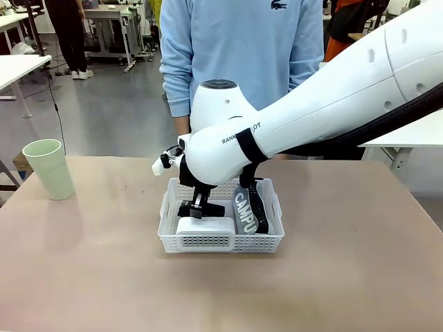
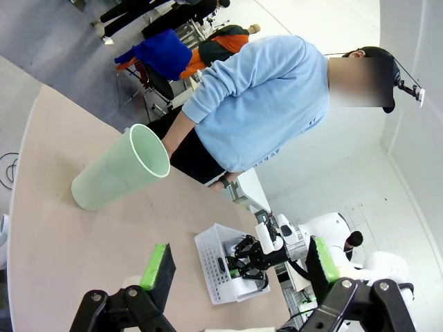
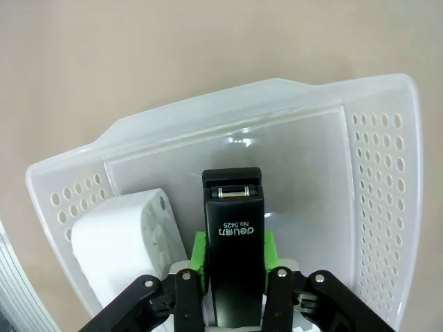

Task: Efficiently arrange items inside the basket to fit them all.
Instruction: Pick up the Stapler and place it inside the Organizing basket.

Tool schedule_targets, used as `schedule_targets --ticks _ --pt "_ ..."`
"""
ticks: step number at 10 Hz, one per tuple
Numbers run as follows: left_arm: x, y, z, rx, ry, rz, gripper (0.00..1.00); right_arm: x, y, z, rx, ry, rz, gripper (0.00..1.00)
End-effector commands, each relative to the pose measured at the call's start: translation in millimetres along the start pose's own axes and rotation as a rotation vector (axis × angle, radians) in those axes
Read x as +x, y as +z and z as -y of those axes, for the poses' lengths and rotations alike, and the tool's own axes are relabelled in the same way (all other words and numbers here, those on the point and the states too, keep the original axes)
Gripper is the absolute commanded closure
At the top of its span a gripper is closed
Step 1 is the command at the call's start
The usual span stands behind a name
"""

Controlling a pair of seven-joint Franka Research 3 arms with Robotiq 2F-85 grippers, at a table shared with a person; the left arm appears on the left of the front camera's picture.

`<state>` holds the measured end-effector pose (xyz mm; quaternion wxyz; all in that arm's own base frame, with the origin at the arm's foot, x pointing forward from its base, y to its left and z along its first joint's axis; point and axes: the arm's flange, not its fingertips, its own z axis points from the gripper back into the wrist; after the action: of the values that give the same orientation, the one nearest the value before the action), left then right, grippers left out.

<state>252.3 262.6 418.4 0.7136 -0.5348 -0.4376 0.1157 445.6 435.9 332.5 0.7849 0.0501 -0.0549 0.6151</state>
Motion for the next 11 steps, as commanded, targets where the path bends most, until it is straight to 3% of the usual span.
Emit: schedule_targets --ticks 1,9,10,11 --pt "-2 2 2 -0.012 -0.021 0.003 0.0 -3 4 6 -0.018 -0.015 0.036 0.63" --pt "-2 2 2 -0.012 -0.021 0.003 0.0 -6 5 16 -0.031 -0.037 0.043 0.63" --pt "-2 2 2 -0.012 -0.021 0.003 0.0 -6 5 17 -0.03 -0.049 0.035 0.2" --pt "-2 2 2 -0.012 -0.021 0.003 0.0 -7 4 18 -0.028 -0.044 0.032 0.04"
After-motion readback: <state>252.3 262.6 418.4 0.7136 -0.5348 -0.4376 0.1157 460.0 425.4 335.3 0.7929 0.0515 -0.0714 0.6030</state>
